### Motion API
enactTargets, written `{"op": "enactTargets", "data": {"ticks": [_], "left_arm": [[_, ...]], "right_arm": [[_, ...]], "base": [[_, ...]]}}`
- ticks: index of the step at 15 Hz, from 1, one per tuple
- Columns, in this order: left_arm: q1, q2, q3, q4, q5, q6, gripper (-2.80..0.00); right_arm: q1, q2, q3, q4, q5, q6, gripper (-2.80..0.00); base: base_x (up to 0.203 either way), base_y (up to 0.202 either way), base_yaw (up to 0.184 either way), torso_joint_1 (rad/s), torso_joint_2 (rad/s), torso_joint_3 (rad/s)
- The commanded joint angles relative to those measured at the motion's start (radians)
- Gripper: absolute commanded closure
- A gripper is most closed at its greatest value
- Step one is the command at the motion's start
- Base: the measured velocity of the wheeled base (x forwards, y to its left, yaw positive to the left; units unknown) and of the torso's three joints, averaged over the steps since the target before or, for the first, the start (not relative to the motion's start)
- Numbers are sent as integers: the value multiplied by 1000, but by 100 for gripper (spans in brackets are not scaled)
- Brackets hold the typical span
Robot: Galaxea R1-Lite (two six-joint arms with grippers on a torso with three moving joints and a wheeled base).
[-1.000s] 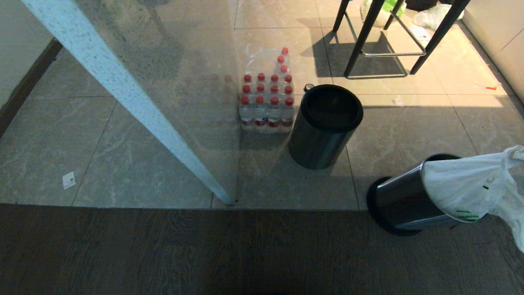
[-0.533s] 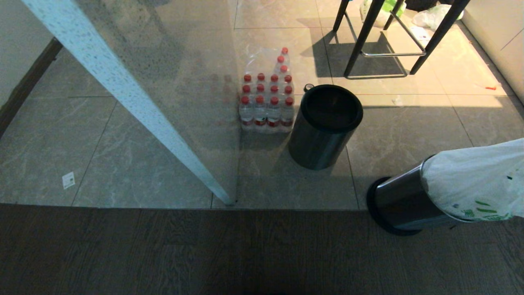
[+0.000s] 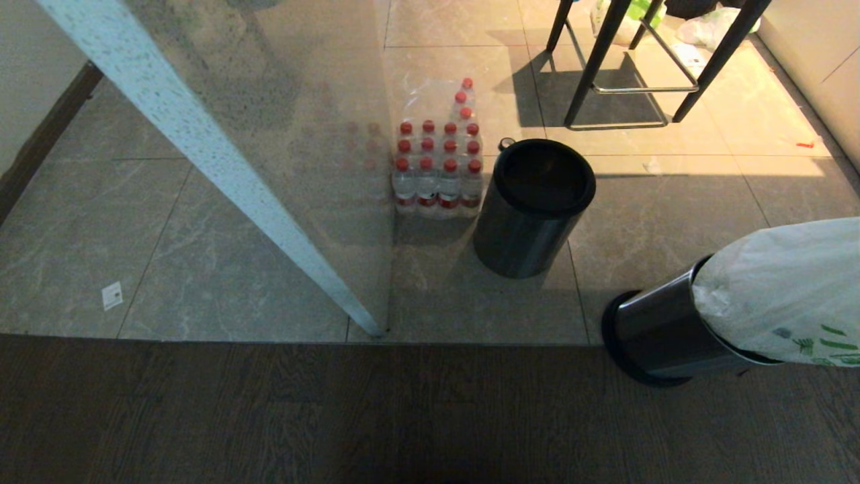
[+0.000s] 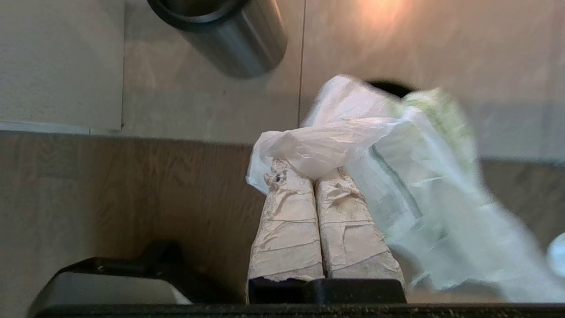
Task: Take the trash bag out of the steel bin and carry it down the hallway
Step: Pick up the trash bag, then put the trash bag at the door
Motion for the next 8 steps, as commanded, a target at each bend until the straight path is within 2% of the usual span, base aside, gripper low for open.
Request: {"op": "enactTargets", "data": {"ticks": [1,8], "left_arm": [[0,0,0,0,1,0,0],[0,0,0,0,1,0,0]], "right_arm": [[-1,-110,-3,8,0,-1,0],[3,-358,36,31,-7,-7,0]], "base": [[0,0,0,0,0,0],[0,0,0,0,0,0]]}}
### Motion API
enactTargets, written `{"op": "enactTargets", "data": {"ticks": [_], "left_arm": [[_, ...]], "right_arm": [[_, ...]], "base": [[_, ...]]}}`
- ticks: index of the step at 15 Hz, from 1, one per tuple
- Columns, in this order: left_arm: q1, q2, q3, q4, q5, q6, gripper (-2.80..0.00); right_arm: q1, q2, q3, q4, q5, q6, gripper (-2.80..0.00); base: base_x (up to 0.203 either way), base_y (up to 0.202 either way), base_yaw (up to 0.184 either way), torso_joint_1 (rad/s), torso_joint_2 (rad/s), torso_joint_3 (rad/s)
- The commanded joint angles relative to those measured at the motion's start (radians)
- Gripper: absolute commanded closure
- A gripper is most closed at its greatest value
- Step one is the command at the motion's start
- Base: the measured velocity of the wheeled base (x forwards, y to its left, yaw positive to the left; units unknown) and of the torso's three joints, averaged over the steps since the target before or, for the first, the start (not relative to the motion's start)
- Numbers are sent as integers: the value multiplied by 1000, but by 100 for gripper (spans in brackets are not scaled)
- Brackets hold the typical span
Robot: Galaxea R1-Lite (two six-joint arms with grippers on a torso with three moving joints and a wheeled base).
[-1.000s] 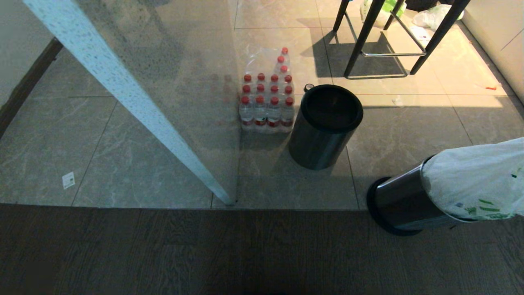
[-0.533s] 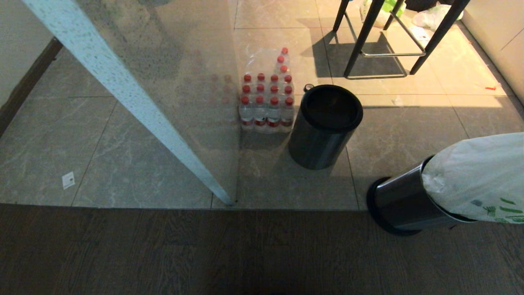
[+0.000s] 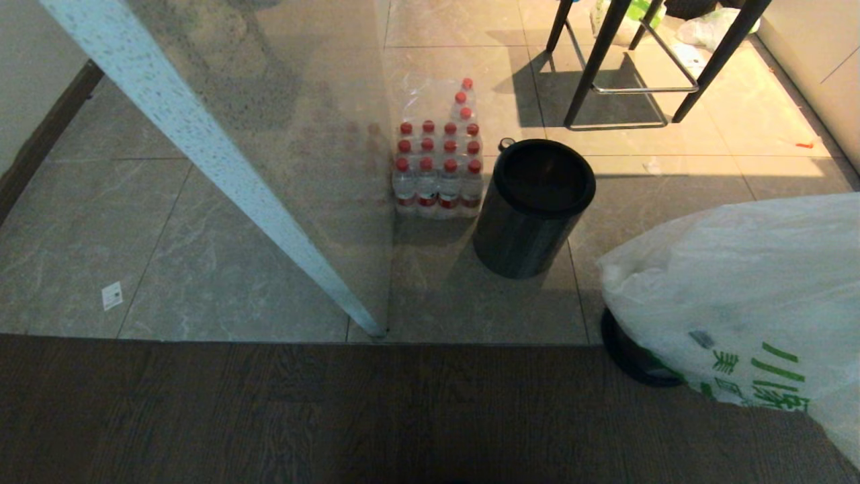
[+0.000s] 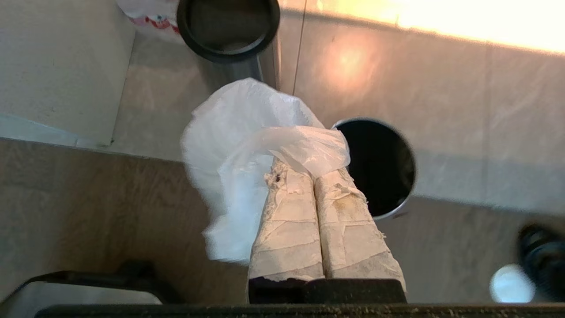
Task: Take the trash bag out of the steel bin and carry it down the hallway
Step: Put the trash bag at the door
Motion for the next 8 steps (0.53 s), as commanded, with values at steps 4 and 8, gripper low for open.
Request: {"op": "enactTargets", "data": {"ticks": [4,8], "left_arm": [[0,0,0,0,0,0,0],[0,0,0,0,0,0,0]], "right_arm": [[219,-113,80,3,-151,-26,0],[497,-338,468,-10,-401,-26,0]], "base": [[0,0,0,0,0,0],[0,0,0,0,0,0]]}}
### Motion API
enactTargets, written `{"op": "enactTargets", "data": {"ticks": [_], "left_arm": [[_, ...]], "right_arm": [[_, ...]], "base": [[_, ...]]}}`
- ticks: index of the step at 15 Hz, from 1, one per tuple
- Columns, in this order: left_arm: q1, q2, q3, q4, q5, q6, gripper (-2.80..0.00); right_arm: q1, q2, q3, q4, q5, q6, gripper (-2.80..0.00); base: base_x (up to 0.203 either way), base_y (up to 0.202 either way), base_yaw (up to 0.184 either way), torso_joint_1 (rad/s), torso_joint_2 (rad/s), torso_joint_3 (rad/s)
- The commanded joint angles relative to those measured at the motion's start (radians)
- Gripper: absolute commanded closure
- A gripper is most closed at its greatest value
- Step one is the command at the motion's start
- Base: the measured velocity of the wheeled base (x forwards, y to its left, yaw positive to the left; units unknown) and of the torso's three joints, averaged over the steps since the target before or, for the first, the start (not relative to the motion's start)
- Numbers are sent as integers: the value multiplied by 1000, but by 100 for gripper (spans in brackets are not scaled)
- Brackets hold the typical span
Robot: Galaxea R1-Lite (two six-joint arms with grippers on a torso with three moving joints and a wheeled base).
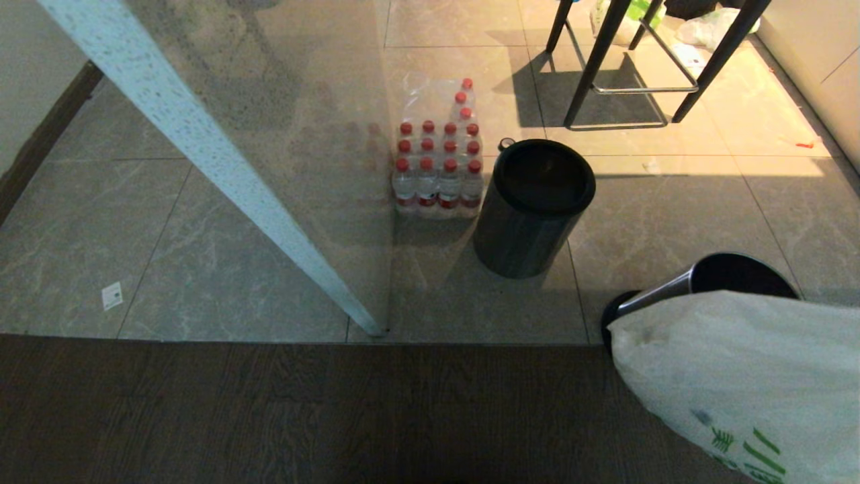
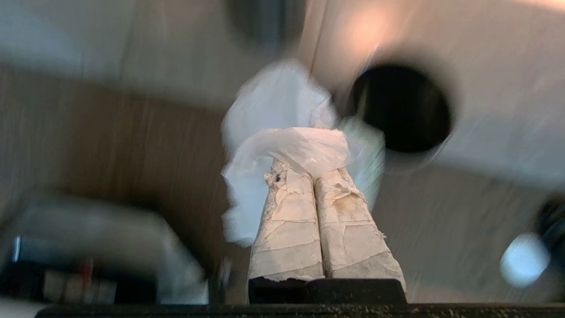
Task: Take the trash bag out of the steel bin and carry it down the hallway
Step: Put the trash bag at the door
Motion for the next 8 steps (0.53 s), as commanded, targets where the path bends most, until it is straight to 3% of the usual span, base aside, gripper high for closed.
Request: {"op": "enactTargets", "data": {"ticks": [1,3,5,8], "left_arm": [[0,0,0,0,0,0,0],[0,0,0,0,0,0,0],[0,0,0,0,0,0,0],[0,0,0,0,0,0,0]], "right_arm": [[105,-171,239,-10,-53,0,0],[162,-283,476,-83,-106,45,0],[205,-377,678,-250,-152,87,0],[239,-542,818,-438,-212,117,0]], "base": [[0,0,0,0,0,0],[0,0,0,0,0,0],[0,0,0,0,0,0],[0,0,0,0,0,0]]}}
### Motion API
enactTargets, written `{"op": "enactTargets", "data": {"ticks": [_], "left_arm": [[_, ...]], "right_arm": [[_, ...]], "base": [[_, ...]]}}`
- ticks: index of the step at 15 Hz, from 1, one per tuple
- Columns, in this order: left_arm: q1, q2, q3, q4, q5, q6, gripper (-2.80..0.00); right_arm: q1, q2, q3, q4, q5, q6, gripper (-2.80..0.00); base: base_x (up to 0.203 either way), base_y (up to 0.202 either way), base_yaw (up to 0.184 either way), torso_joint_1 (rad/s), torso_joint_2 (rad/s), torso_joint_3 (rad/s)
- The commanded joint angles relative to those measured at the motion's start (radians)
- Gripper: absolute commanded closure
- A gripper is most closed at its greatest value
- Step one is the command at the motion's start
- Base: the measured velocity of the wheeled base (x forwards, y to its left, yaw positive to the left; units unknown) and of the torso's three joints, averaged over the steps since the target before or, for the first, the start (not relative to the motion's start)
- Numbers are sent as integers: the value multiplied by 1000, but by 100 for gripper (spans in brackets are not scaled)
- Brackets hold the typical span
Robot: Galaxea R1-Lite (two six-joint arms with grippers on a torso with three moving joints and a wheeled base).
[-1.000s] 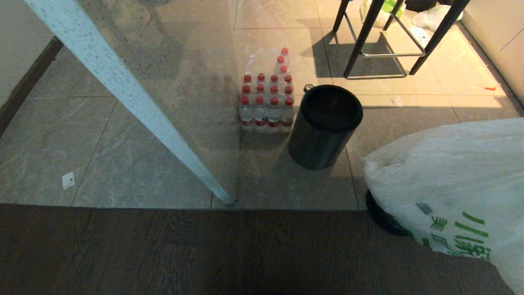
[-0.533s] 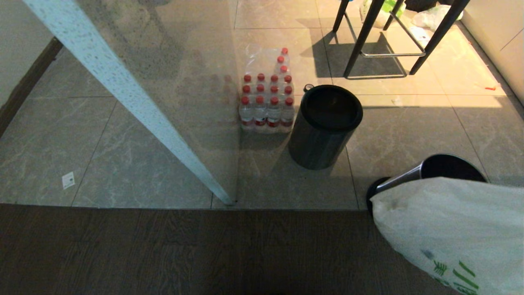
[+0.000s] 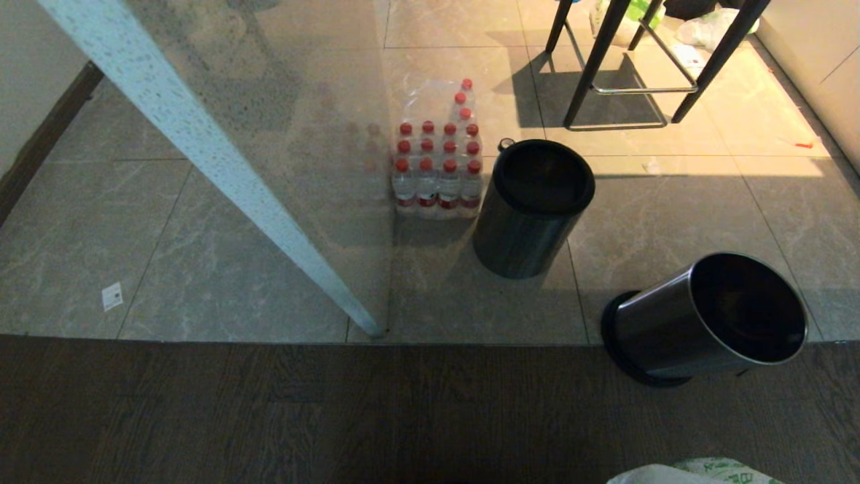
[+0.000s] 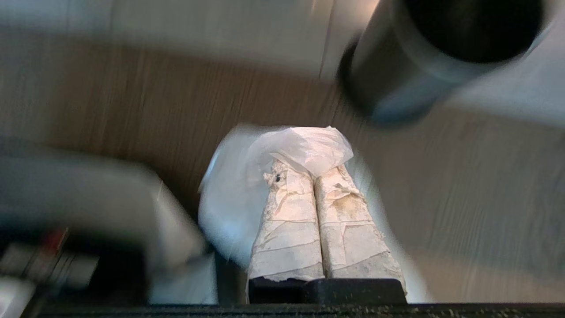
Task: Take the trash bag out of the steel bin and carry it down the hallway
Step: Put the trash bag at the door
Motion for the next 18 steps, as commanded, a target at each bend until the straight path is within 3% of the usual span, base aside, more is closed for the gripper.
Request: {"op": "enactTargets", "data": {"ticks": [1,3,4,6,18], "left_arm": [[0,0,0,0,0,0,0],[0,0,0,0,0,0,0],[0,0,0,0,0,0,0],[0,0,0,0,0,0,0],[0,0,0,-2,2,-9,0]], "right_arm": [[17,-156,57,-80,-26,14,0],[20,-162,114,-223,-117,77,0],[21,-160,116,-197,-136,132,0],[23,-158,106,-112,-133,101,0],[21,-158,116,-148,-135,109,0]], "base": [[0,0,0,0,0,0],[0,0,0,0,0,0],[0,0,0,0,0,0],[0,0,0,0,0,0],[0,0,0,0,0,0]]}}
